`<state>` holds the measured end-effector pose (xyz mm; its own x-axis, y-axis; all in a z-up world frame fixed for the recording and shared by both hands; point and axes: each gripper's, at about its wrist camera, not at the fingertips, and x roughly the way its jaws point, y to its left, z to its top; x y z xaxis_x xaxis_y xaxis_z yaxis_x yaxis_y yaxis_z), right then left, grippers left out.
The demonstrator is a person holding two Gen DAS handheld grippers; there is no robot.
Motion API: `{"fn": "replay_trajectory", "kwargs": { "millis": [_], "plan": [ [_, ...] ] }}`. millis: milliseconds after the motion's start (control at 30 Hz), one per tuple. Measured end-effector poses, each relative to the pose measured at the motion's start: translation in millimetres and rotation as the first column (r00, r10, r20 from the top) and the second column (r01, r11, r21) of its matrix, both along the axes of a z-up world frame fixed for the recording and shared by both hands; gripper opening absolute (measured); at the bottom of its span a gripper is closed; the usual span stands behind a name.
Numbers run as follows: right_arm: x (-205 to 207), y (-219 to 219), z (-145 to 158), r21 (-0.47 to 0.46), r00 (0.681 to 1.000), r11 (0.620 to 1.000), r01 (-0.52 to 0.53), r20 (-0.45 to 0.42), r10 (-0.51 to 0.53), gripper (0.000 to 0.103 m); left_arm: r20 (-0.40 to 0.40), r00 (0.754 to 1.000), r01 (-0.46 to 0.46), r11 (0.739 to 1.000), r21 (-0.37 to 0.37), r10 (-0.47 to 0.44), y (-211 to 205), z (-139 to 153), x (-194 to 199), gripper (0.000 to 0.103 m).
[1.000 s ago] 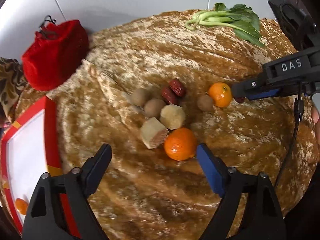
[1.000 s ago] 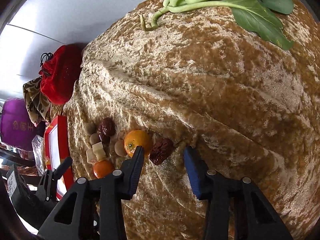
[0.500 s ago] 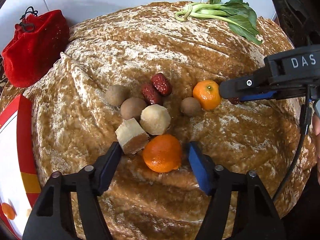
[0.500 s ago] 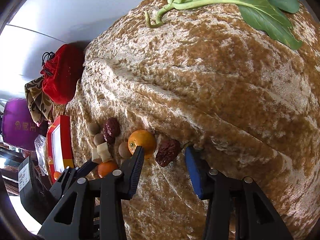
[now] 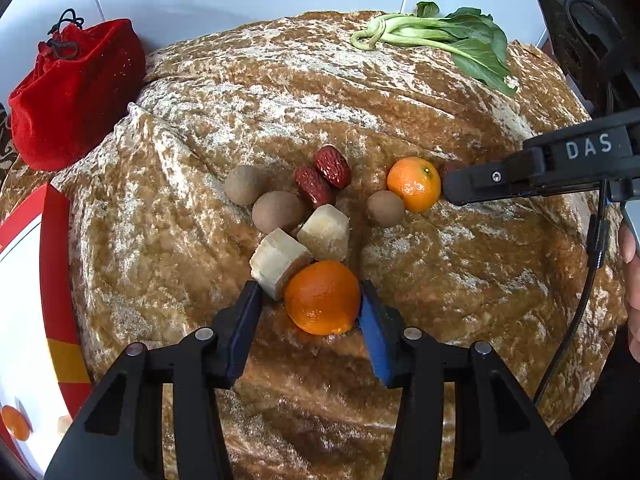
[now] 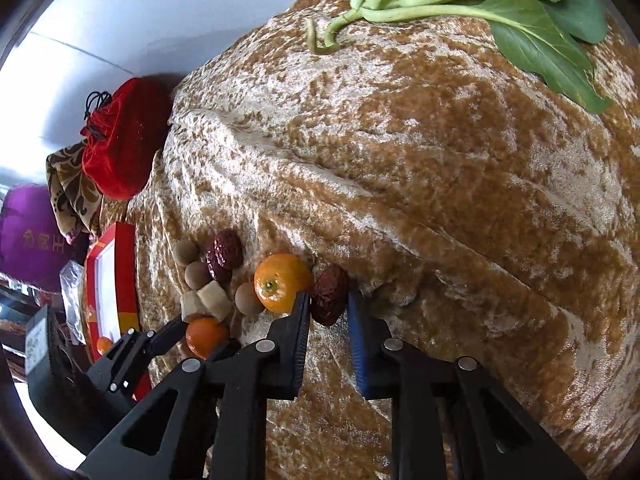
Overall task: Organize fruits
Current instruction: 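Grasp a second mandarin with the left tool while the right tool grips a red date, then carry the mandarin and red date over the tray and open both tools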
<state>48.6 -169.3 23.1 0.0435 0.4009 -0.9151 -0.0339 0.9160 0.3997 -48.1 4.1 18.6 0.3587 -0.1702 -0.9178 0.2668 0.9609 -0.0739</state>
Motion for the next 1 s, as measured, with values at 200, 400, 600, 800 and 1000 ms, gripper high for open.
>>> {"fn": "replay_trajectory", "kwargs": {
  "millis": [200, 400, 600, 800, 1000],
  "plan": [
    [-8, 5, 18, 0.07, 0.999, 0.997, -0.039, 0.018, 0.038, 0.019, 0.023, 1.0, -0.009, 1.0, -0.005, 0.009, 14, 16, -19, 0.034],
    [-21, 41, 23, 0.172, 0.993, 0.978, -0.117, 0.004, 0.118, 0.019, 0.035, 0.999, -0.039, 0.999, -0.013, 0.04, 32, 22, -25, 0.03],
    [-36, 86, 32, 0.216, 0.983, 0.959, -0.184, 0.04, 0.179, 0.019, 0.046, 0.998, -0.053, 0.999, -0.007, 0.053, 47, 22, -33, 0.024],
    [-40, 96, 46, 0.207, 0.983, 0.962, -0.176, 0.095, 0.159, 0.019, 0.077, 0.997, -0.034, 0.998, 0.053, 0.03, 38, 16, -32, 0.025],
    [-33, 81, 39, 0.189, 0.988, 0.972, -0.143, 0.081, 0.13, 0.019, 0.122, 0.991, -0.071, 0.995, 0.076, 0.062, 36, 20, -19, 0.055]
  ]
}}
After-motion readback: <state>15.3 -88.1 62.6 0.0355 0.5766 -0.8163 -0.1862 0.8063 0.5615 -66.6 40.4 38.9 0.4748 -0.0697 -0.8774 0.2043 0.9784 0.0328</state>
